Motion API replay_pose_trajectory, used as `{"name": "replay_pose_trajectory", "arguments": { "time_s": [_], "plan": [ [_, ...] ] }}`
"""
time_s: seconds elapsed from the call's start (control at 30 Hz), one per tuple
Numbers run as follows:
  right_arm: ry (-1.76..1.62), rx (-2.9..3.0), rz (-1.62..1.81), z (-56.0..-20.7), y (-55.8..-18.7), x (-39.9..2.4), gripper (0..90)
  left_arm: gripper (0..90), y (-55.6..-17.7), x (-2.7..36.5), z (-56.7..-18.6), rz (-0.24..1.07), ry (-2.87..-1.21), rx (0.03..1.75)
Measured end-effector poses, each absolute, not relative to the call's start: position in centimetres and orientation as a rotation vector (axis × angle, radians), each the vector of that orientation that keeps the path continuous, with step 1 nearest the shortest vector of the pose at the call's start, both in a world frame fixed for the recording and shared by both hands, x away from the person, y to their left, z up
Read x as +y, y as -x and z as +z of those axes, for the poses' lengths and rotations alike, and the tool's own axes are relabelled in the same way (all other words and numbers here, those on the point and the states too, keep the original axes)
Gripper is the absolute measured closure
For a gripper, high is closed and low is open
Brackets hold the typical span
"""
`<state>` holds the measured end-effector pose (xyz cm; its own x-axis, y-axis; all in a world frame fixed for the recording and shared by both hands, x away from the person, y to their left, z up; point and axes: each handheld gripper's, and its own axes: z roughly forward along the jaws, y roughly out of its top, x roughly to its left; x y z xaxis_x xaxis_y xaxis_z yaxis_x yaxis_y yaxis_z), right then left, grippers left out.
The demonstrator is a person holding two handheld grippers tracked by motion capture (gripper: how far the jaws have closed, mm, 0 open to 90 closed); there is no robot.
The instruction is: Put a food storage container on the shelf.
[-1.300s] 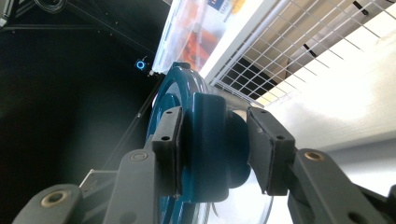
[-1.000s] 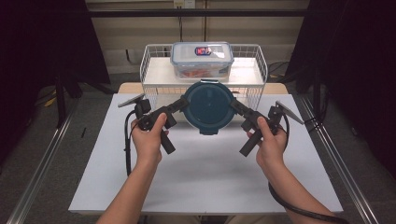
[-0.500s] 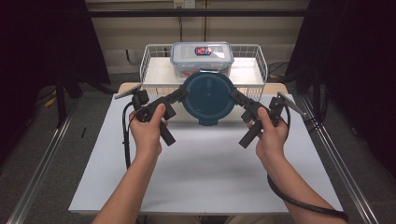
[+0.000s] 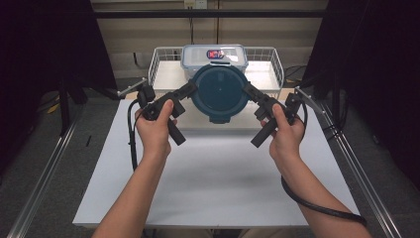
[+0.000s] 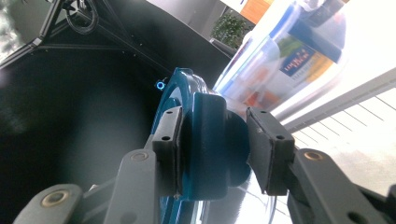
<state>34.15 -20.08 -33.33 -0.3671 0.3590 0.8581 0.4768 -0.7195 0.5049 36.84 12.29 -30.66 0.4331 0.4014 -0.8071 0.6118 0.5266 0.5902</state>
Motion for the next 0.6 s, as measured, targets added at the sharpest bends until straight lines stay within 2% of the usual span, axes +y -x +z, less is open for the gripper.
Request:
{"name": "replay_pose_trajectory", "arguments": {
  "time_s": [0.6],
  "plan": [
    [1.685,-1.108,-2.341,-30.4,-36.0,-19.7,59.0,58.2,-38.5,12.2,-27.6,-0.137,-1.039,1.136]
  ]
}}
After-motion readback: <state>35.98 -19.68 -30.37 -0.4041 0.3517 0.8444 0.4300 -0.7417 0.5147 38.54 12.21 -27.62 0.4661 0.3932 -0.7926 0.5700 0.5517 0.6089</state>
